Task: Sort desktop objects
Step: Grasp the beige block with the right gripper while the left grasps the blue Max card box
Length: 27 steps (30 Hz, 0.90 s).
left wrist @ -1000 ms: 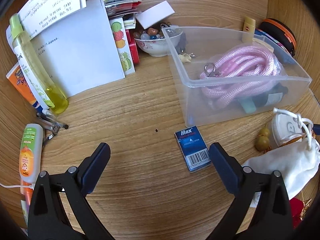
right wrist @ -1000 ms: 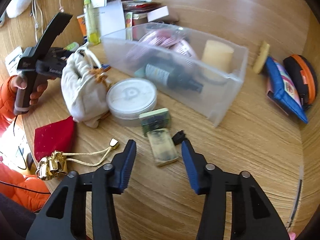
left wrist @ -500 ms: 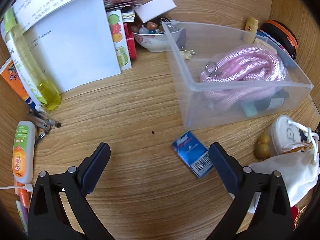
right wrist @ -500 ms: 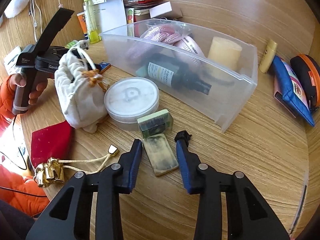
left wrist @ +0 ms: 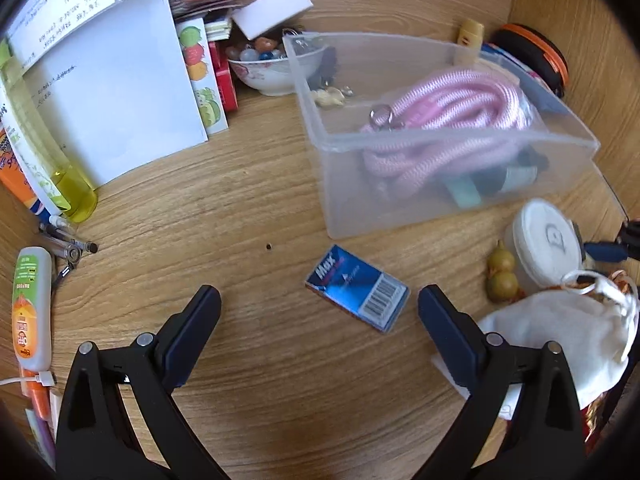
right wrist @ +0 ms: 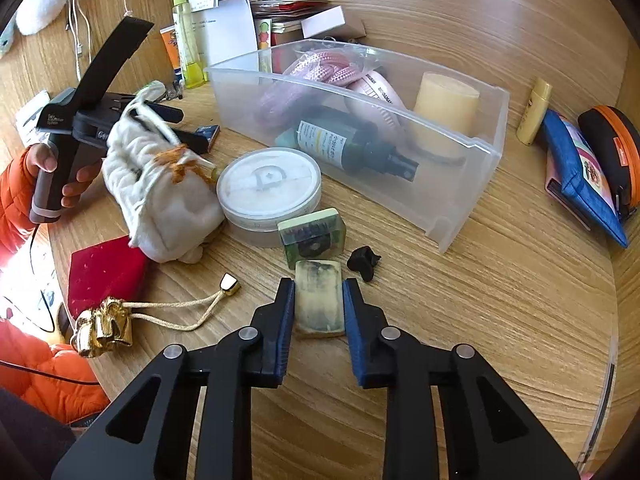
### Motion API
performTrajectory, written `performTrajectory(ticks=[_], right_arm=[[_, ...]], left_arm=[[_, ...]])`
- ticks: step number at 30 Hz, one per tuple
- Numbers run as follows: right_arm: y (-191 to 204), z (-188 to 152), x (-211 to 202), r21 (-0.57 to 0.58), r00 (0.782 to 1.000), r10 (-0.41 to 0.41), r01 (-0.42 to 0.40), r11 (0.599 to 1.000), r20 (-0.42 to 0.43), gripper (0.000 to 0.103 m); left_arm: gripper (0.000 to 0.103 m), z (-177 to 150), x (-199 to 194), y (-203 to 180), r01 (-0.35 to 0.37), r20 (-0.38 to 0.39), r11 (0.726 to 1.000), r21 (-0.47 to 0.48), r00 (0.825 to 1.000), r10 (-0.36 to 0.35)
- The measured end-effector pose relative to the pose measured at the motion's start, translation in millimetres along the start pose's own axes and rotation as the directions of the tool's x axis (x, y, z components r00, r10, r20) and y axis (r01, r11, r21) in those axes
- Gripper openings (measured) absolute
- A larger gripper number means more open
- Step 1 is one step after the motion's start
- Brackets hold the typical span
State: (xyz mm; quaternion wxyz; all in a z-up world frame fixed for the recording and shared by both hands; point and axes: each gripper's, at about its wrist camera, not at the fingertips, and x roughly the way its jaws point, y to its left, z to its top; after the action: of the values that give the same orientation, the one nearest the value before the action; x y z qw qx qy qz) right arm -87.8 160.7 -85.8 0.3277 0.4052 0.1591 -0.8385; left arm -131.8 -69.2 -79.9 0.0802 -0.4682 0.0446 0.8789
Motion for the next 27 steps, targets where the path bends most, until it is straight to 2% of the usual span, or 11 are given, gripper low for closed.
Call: performTrajectory(ticks=[8,13,16,18,21,27], right_arm=[[-2,-2,2,0.019,1.0,0.003,-0.003,1.0,0.007,0.022],[-3,-4,1,0.026,1.0,0.0,0.0,1.0,0.004,0.022],[-3,-5,0,0.034,1.0,0.0,0.0,0.999,0.004,0.022],[-4,-5,-1,0.044,1.0,0.006,-0.007,0.999,0.002,0.022],[-5,-6,-3,0.056,1.0,0.009,-0.009,0.998,0.001,0.022],[-10,-6,-9,0.093,1.0,0.011,-0.012,0.996,0.015,0.022]], left_arm=[[0.1,5,9,-4,0.003,-0.004,1.0,0.001,1.0,-0.003],[0.098,6,10,-6,0.001,0.026,1.0,0.005,1.0,-0.001],[0.085,5,7,-8,0.013,0.044,1.0,0.023,0.999,-0.014],[0.069,3,3,-10,0.026,0.053,0.999,0.045,0.998,-0.028],[0.057,4,1,-13,0.031,0.063,0.998,0.06,0.997,-0.035],[0.053,4,-1,-16,0.022,0.071,0.998,0.054,0.997,-0.026]])
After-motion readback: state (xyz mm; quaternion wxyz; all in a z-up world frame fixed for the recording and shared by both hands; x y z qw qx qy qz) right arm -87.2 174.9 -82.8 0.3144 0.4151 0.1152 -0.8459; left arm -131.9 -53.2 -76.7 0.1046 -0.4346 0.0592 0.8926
